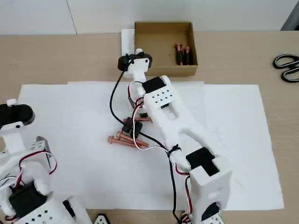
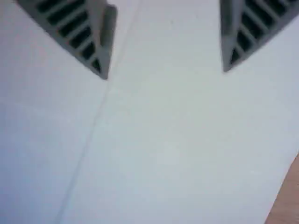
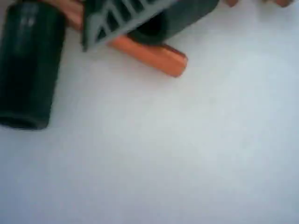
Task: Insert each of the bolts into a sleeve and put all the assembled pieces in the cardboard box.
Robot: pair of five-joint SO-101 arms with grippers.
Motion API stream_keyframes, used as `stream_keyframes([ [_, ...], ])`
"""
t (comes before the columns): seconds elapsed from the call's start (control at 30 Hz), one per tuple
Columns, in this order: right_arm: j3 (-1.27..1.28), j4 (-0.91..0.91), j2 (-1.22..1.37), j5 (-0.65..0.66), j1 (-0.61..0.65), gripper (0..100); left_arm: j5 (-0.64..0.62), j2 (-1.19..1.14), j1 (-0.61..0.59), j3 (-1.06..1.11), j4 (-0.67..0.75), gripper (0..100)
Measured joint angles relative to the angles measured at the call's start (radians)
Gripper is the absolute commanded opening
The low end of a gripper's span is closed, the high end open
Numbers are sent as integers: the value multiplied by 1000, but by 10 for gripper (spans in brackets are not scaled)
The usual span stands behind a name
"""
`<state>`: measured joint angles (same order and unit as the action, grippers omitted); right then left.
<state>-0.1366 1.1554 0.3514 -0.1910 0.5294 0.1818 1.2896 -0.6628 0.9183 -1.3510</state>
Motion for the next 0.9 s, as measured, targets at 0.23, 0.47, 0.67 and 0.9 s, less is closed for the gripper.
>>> stream_keyframes([
  [0.23, -3, -38, 118, 57, 2, 197, 0, 0, 0, 0, 0, 152],
  [0.47, -64, -38, 186, 64, 2, 146, 0, 0, 0, 0, 0, 152],
  [0.67, -103, -37, 207, 74, -9, 101, 0, 0, 0, 0, 0, 152],
  [0.9, -110, -29, 209, 106, -9, 69, 0, 0, 0, 0, 0, 152],
])
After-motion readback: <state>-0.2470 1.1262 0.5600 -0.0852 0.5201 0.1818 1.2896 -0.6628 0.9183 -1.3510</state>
